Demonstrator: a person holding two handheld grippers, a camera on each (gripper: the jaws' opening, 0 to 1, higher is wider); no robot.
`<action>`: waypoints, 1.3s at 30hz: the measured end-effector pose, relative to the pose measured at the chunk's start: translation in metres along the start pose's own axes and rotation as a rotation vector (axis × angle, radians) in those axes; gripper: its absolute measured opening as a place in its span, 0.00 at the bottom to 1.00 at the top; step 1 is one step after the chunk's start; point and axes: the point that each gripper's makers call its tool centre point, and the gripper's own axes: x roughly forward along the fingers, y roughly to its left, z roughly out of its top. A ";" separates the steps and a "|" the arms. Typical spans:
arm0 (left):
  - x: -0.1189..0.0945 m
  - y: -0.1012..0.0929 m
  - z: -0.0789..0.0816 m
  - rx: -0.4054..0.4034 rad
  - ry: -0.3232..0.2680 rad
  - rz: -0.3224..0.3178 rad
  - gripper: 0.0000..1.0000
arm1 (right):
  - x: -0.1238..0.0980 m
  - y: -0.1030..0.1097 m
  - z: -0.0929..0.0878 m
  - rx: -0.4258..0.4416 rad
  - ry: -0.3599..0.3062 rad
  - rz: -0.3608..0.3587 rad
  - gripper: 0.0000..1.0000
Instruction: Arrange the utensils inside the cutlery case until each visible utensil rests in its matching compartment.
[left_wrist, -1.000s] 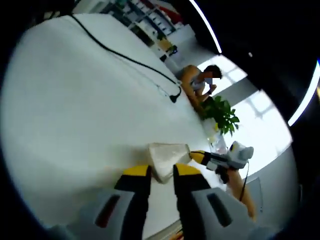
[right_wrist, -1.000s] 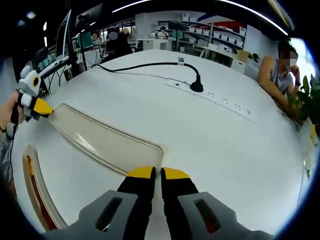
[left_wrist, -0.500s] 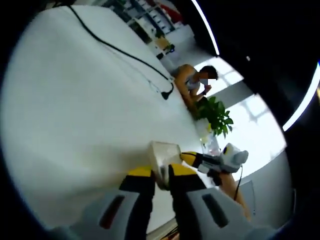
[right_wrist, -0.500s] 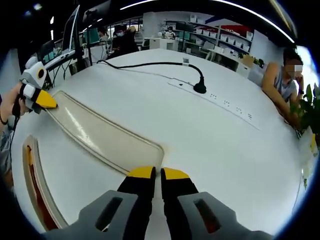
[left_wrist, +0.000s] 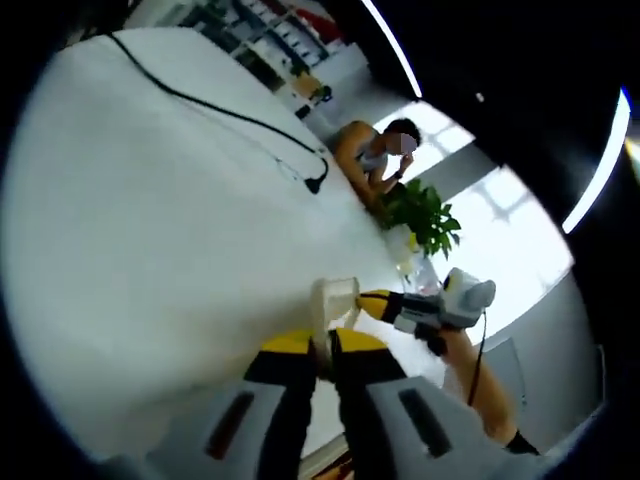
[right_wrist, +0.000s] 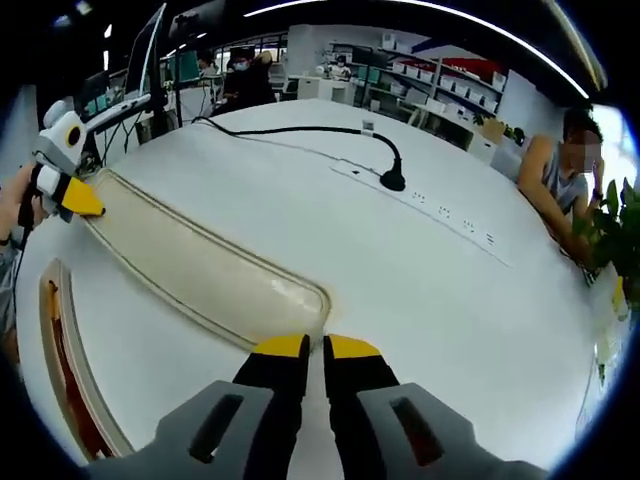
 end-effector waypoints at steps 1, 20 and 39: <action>-0.001 -0.002 -0.001 0.015 0.002 -0.010 0.04 | -0.001 -0.001 0.001 -0.010 -0.005 0.018 0.06; -0.018 -0.028 -0.029 0.514 0.033 -0.105 0.04 | -0.063 -0.004 0.018 -0.342 -0.102 0.110 0.17; -0.022 -0.034 -0.025 1.021 0.079 -0.153 0.04 | -0.071 0.044 -0.006 -0.694 -0.088 0.337 0.18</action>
